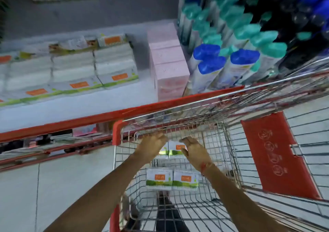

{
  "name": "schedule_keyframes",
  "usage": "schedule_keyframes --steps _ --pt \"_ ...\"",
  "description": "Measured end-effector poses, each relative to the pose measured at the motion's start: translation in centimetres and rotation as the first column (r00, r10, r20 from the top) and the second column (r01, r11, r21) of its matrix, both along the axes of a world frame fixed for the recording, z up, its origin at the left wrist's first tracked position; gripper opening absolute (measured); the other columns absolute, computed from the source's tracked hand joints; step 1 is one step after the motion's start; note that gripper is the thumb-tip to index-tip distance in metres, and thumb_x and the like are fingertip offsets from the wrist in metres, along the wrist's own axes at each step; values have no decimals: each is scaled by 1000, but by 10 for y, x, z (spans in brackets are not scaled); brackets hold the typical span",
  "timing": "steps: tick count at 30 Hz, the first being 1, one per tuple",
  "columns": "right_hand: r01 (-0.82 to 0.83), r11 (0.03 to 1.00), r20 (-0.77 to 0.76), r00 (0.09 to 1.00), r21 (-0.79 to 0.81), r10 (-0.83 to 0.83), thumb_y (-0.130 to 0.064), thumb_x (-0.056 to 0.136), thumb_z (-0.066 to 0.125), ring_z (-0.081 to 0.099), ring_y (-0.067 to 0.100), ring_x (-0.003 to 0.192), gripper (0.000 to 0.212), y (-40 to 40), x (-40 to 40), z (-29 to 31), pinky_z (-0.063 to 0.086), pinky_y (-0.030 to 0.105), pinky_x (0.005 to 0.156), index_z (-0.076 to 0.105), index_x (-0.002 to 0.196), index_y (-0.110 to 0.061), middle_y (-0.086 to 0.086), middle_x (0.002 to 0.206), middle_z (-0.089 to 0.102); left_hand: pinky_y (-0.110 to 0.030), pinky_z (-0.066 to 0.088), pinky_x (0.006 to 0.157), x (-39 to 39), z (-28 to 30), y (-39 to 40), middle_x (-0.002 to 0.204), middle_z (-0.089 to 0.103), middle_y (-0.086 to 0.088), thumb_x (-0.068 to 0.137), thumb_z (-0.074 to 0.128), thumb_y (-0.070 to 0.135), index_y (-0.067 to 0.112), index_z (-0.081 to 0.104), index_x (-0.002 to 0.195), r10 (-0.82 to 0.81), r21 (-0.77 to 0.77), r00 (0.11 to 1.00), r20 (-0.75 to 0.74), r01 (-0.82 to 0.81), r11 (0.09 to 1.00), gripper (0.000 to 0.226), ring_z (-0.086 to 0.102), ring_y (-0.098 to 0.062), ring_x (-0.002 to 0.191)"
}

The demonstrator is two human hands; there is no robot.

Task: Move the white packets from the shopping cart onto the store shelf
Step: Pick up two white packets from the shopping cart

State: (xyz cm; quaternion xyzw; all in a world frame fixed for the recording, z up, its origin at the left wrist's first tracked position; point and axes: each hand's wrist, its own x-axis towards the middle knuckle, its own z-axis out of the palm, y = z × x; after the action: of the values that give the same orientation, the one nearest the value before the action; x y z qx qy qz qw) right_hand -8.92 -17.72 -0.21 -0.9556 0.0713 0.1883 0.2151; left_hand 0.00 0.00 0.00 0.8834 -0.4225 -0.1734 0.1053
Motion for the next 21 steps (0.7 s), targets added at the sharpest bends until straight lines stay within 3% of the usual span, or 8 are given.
schedule_keyframes --steps 3,6,8,10,12,14,18,21 --pt "-54 998 -195 980 -30 47 -23 94 53 35 23 137 57 -17 2 -37 37 32 110 30 144 -12 9 151 33 -38 30 113 6 -34 -7 150 35 -7 88 61 25 15 36 142 107 288 977 -184 -50 956 60 35 -28 136" --pt "-86 996 -296 952 -24 75 -26 86 65 20 25 145 81 -27 10 -70 21 32 119 16 148 -7 11 157 20 -42 14 120 14 -63 -10 156 20 -12 76 73 39 8 17 147 94 472 977 -190 7 882 96 20 -31 143" --pt "-110 994 -344 934 -25 95 -32 77 74 20 29 144 97 -28 19 -87 21 37 121 14 148 -6 13 157 19 -40 15 120 17 -75 -13 155 23 -14 68 79 38 7 20 147 102 522 974 -202 19 852 103 20 -31 143" --pt "-105 994 -362 928 -9 94 -33 71 80 25 30 142 98 -27 27 -95 25 37 119 22 145 -6 14 154 24 -36 27 114 21 -83 -15 146 36 -15 63 84 35 5 32 140 147 531 964 -221 -7 847 98 33 -31 136" --pt "-67 997 -362 929 27 72 -26 67 83 37 26 134 71 -24 33 -91 32 32 112 45 126 -13 12 144 40 -37 43 101 22 -82 -18 134 51 -15 60 86 31 5 35 135 198 528 949 -245 -41 848 94 48 -30 124" --pt "-40 999 -347 936 36 50 -21 67 82 51 26 118 52 -24 36 -84 45 31 97 45 104 -17 11 127 54 -41 51 86 22 -80 -18 124 60 -16 62 87 24 9 31 135 255 512 928 -272 -85 855 93 58 -33 114" --pt "-35 999 -356 934 -10 29 -18 71 79 64 30 98 58 -21 36 -70 52 32 78 41 112 -7 15 108 66 -41 53 82 20 -69 -15 115 64 -18 68 83 18 8 36 129 278 479 919 -278 -118 870 78 61 -35 106" --pt "24 1000 -340 940 -5 -24 -18 68 82 63 26 104 62 -17 32 -45 52 31 87 49 120 -14 9 115 67 -37 51 87 21 -53 -10 114 65 -14 68 83 24 7 55 118 285 458 916 -281 -133 879 60 59 -30 107"
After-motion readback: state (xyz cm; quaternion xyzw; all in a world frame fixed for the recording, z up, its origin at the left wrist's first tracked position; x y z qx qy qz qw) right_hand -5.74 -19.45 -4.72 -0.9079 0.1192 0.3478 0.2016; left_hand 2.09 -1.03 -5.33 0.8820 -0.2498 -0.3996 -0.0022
